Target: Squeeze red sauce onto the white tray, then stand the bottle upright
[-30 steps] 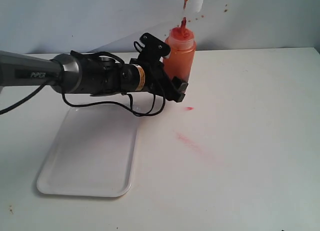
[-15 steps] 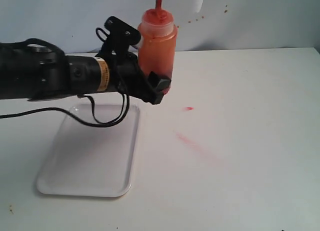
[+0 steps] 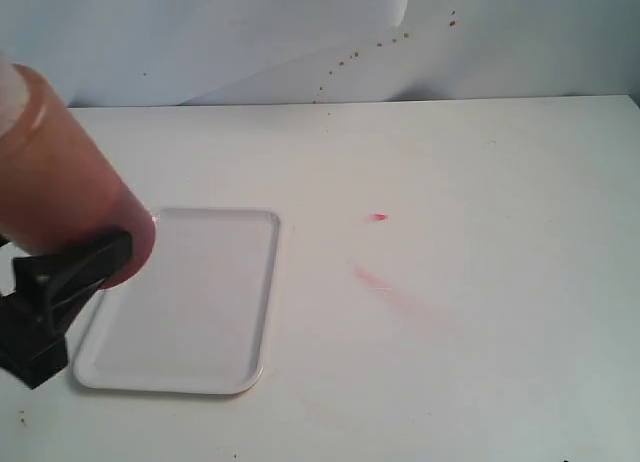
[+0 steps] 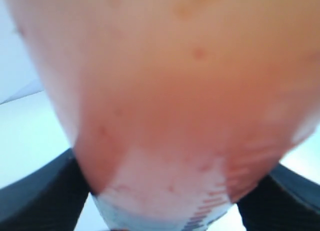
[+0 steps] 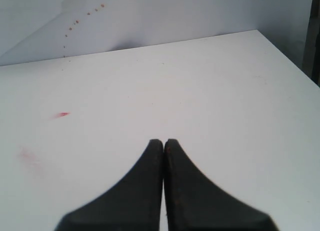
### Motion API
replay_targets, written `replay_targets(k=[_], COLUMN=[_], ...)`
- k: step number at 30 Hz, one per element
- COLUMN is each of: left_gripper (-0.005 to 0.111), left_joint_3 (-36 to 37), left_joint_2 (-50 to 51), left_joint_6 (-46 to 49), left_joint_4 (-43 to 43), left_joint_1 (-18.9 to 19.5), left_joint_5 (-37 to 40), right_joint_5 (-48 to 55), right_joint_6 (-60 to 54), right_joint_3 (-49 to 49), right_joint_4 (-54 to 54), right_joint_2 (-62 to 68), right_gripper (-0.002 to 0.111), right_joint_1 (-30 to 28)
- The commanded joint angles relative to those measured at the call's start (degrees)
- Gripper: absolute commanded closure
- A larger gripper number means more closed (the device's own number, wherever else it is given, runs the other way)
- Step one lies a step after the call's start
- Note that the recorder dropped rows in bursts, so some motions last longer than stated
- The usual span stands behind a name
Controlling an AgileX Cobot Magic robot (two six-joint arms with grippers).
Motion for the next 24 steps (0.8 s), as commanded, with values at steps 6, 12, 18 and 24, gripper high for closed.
replay_targets(k=[6,12,18,24], left_gripper=[0.107,0.107,0.107,0.107], left_joint_3=[1.79,1.79,1.79,1.79], left_joint_2=[-11.45,-11.53,-11.53,-11.53], left_joint_6=[-3.01,-2.99,-2.99,-2.77], left_joint_4=[-0.95,-0.95,-0.95,-0.95], left_joint_1=[0.04,0.04,0.04,0.04], left_joint_5=[1.74,1.88,1.88,1.88], right_joint_5=[-0.22,-0.22,-0.22,-0.22], right_joint_6=[-0.27,-0.27,-0.27,-0.27], right_joint_3=[0.21,0.21,0.21,0.21], right_joint_4=[-0.38,-0.38,-0.38,-0.38], right_joint_2=[-0.31,-0.31,-0.31,-0.31], right_gripper=[0.108,0.108,0.108,0.108], right_joint_1=[0.21,0.21,0.21,0.21])
